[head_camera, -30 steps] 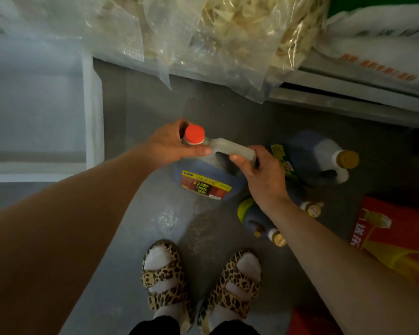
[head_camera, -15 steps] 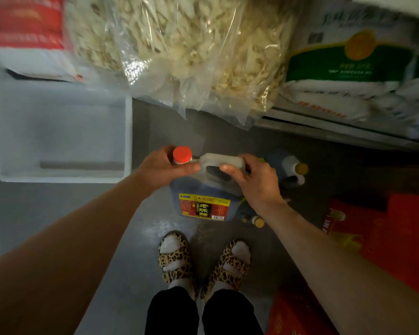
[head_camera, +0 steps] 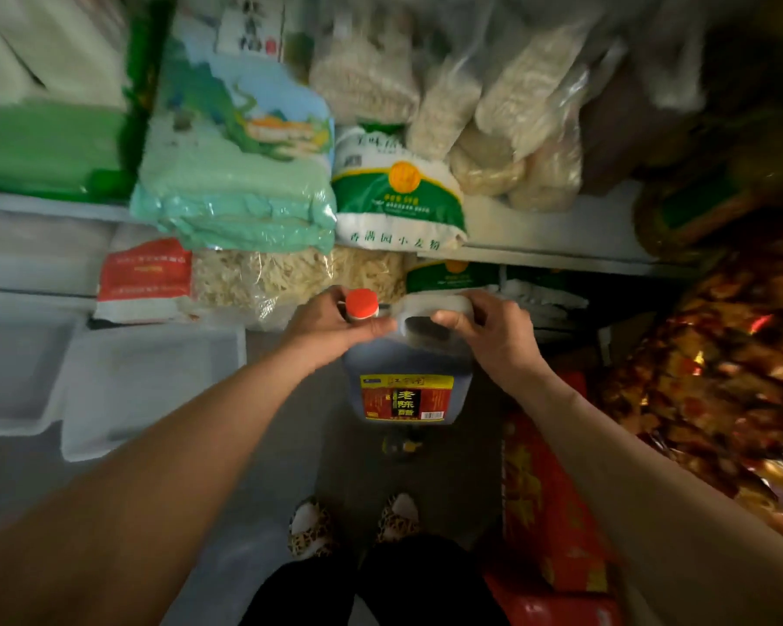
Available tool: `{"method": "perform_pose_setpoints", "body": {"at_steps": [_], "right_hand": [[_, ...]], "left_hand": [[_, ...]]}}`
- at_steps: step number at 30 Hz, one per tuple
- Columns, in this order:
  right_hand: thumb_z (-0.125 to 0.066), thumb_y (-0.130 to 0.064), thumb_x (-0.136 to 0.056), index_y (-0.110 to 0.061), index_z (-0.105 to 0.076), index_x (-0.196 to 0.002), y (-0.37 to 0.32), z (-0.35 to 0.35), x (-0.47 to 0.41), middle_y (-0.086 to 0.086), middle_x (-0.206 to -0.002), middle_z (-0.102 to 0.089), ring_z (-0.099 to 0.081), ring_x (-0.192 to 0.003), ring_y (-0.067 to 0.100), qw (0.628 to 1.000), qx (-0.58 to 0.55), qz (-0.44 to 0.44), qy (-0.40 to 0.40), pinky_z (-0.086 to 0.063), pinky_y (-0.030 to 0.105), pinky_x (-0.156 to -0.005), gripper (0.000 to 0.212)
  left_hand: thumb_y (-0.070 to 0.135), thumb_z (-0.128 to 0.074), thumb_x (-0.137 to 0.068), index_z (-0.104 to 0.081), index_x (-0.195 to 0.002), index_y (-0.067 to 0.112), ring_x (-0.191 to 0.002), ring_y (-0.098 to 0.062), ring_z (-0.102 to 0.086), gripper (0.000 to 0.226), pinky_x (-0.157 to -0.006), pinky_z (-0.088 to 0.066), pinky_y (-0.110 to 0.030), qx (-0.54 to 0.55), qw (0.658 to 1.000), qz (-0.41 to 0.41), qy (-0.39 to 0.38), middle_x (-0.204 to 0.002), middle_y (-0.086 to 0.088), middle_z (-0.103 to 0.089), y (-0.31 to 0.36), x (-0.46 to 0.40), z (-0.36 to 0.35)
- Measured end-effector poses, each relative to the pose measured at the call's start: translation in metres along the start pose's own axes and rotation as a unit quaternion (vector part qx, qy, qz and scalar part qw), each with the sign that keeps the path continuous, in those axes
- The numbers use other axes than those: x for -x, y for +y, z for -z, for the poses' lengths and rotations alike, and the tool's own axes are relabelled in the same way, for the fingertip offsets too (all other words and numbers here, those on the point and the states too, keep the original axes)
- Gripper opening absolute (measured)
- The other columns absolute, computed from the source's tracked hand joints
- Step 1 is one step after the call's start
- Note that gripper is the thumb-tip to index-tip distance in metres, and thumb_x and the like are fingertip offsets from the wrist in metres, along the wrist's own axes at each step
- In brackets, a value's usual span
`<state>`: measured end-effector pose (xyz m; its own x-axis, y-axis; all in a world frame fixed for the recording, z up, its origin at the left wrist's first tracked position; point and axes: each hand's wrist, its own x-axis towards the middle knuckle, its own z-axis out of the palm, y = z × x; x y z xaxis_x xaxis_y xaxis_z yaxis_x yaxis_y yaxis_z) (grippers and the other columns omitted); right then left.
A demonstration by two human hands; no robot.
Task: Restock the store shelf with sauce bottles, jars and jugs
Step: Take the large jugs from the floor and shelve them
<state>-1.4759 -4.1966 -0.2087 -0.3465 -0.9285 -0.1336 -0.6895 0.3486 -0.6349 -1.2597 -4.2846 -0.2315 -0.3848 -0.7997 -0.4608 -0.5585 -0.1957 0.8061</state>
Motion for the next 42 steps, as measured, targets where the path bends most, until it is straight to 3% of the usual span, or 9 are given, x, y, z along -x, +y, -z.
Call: {"method": "perform_pose_setpoints", "body": {"at_steps": [7,11,15,23,27,31,35,38,42], "right_hand": [[-0.064,-0.067,-0.081,-0.020,-0.064,-0.081,-0.078,0.143,0.014,-0.006,-0.068,-0.064,-0.060,-0.065,0.018,0.990,-0.005,0.041,0.133,-0.042,0.030,-0.055,0.047],[-0.065,-0.066,-0.081,-0.019,-0.064,-0.078,-0.100,0.211,0.006,-0.007,-0.067,-0.063,-0.057,-0.064,0.017,0.978,-0.030,0.062,0.198,-0.046,0.038,-0.058,0.047],[-0.066,-0.066,-0.082,-0.012,-0.068,-0.080,-0.101,0.281,-0.019,0.002,-0.073,-0.069,-0.064,-0.071,0.027,0.968,-0.038,0.070,0.237,-0.053,0.049,-0.066,0.054],[-0.060,-0.071,-0.079,-0.011,-0.060,-0.070,-0.079,0.442,-0.084,-0.006,-0.056,-0.050,-0.043,-0.057,0.015,0.946,-0.010,0.159,0.282,-0.036,0.034,-0.057,0.061],[-0.060,-0.078,-0.076,-0.010,-0.066,-0.076,-0.061,0.511,-0.125,0.011,-0.064,-0.056,-0.039,-0.061,0.011,0.938,-0.040,0.177,0.295,-0.035,0.037,-0.058,0.069],[-0.060,-0.080,-0.073,-0.016,-0.070,-0.079,-0.036,0.562,-0.154,0.005,-0.063,-0.057,-0.044,-0.062,0.013,0.937,-0.061,0.171,0.300,-0.042,0.038,-0.059,0.065],[-0.059,-0.077,-0.073,-0.006,-0.059,-0.073,-0.027,0.594,-0.182,0.002,-0.061,-0.046,-0.039,-0.064,0.014,0.931,-0.071,0.202,0.295,-0.036,0.037,-0.059,0.071],[-0.068,-0.062,-0.080,-0.005,-0.064,-0.079,-0.023,0.599,-0.199,0.005,-0.065,-0.057,-0.046,-0.066,0.012,0.932,-0.125,0.220,0.259,-0.041,0.037,-0.060,0.057],[-0.070,-0.038,-0.091,-0.010,-0.070,-0.086,-0.018,0.591,-0.214,0.007,-0.077,-0.070,-0.054,-0.070,0.009,0.935,-0.145,0.235,0.222,-0.047,0.036,-0.064,0.029]], "left_hand": [[0.077,-0.082,-0.038,-0.059,-0.114,0.028,-0.106,-0.016,-0.063,0.094,-0.094,-0.050,-0.035,-0.030,0.991,-0.128,0.008,-0.112,0.008,-0.069,0.164,0.038,0.044],[0.051,-0.092,-0.053,-0.048,-0.119,0.026,-0.100,-0.007,-0.058,0.083,-0.086,-0.046,-0.028,-0.091,0.975,-0.199,-0.028,-0.107,0.015,-0.061,0.240,0.048,0.053],[0.056,-0.092,-0.043,-0.047,-0.129,0.025,-0.113,-0.013,-0.059,0.102,-0.100,-0.047,-0.037,-0.176,0.944,-0.276,-0.034,-0.122,0.009,-0.062,0.314,0.041,0.049],[0.051,-0.093,-0.050,-0.042,-0.136,0.031,-0.118,-0.017,-0.056,0.101,-0.090,-0.045,-0.029,-0.200,0.910,-0.360,0.052,-0.129,0.009,-0.059,0.466,0.015,0.003],[0.052,-0.093,-0.049,-0.046,-0.130,0.032,-0.111,-0.009,-0.057,0.096,-0.085,-0.046,-0.028,-0.176,0.906,-0.379,0.068,-0.121,0.015,-0.060,0.534,-0.005,-0.029],[0.052,-0.092,-0.051,-0.047,-0.130,0.037,-0.103,-0.007,-0.057,0.093,-0.077,-0.042,-0.024,-0.177,0.902,-0.386,0.074,-0.113,0.019,-0.061,0.587,-0.021,-0.051],[0.063,-0.088,-0.038,-0.044,-0.127,0.040,-0.110,-0.013,-0.061,0.102,-0.094,-0.050,-0.033,-0.187,0.897,-0.389,0.095,-0.121,0.015,-0.064,0.624,-0.035,-0.065],[0.073,-0.080,-0.030,-0.040,-0.128,0.038,-0.115,-0.024,-0.060,0.112,-0.096,-0.051,-0.043,-0.216,0.893,-0.372,0.132,-0.125,0.007,-0.065,0.635,-0.046,-0.070],[0.061,-0.090,-0.043,-0.041,-0.134,0.036,-0.122,-0.025,-0.055,0.106,-0.100,-0.049,-0.042,-0.235,0.895,-0.345,0.154,-0.132,0.004,-0.062,0.634,-0.052,-0.071]]}}
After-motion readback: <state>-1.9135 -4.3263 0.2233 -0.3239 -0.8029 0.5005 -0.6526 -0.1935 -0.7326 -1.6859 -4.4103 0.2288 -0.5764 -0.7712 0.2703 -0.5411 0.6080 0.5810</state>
